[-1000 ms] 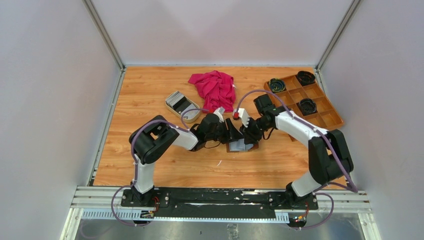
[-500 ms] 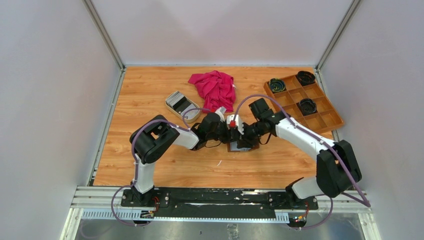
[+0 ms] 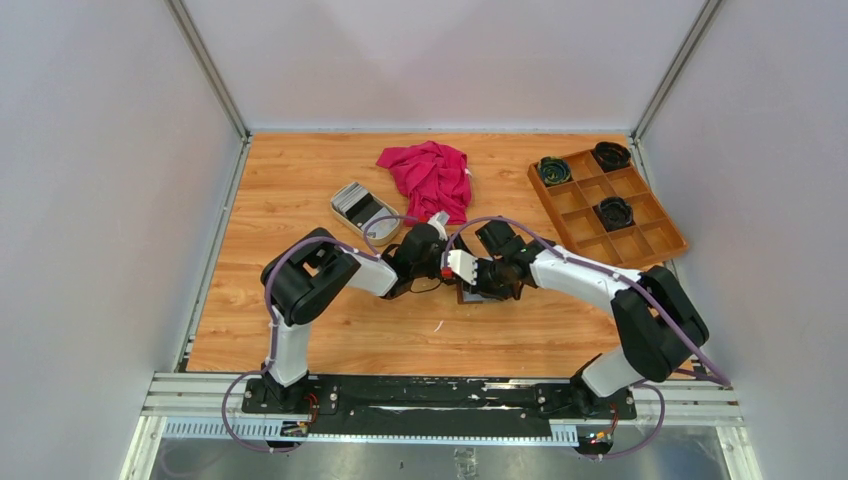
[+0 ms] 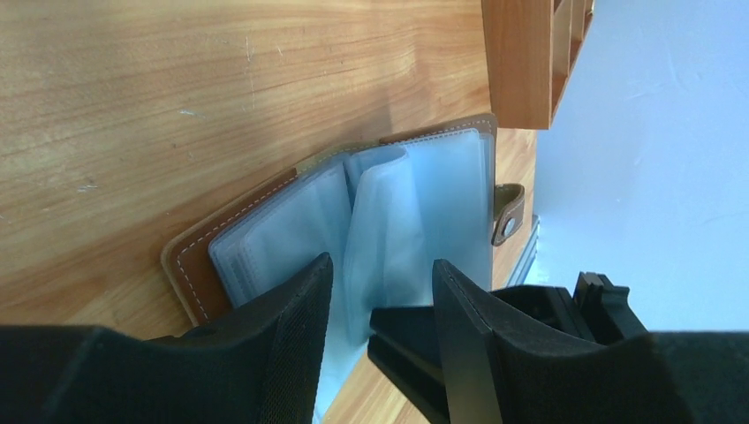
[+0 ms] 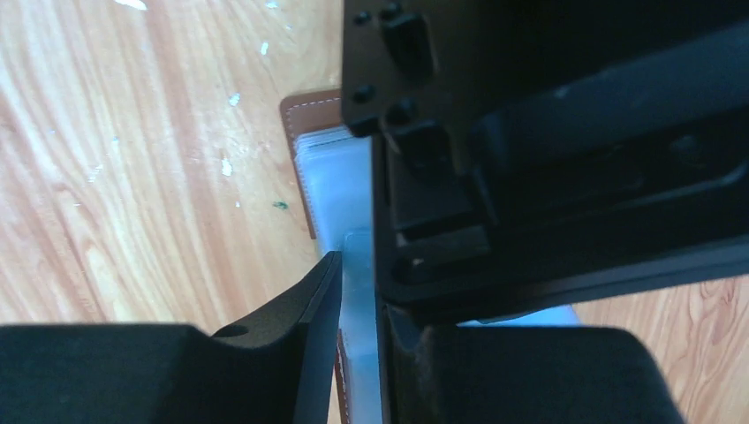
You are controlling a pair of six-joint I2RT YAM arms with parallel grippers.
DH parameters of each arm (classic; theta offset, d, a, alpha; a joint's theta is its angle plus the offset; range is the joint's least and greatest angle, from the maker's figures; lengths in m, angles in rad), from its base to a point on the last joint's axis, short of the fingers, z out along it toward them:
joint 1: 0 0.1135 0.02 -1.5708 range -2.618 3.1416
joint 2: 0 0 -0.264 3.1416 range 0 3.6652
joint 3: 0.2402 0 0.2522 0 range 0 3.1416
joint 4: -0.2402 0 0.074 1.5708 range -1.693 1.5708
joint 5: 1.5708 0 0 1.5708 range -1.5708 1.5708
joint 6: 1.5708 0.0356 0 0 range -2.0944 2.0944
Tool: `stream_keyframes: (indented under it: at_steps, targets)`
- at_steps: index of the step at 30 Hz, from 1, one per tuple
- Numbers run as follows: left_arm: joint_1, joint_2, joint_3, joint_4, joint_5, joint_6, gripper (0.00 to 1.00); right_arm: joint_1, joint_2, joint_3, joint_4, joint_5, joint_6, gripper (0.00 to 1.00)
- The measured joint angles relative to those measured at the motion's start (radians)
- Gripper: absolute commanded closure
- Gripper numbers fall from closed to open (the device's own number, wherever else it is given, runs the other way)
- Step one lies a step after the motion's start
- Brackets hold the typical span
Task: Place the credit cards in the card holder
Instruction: Turn over the card slot in the card holder.
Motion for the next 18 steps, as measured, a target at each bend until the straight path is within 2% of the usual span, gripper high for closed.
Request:
stream_keyframes:
  at_steps: [9, 18]
  targets:
    - [0.001, 0.002, 0.000, 0.013, 0.001, -0.002, 0.47, -0.007, -0.001, -0.008, 0.038, 0.146, 0.000, 0.78]
    - [0.007, -0.013, -0.015, 0.019, 0.014, 0.005, 0.47, -0.117, -0.004, -0.006, 0.075, 0.129, 0.066, 0.77]
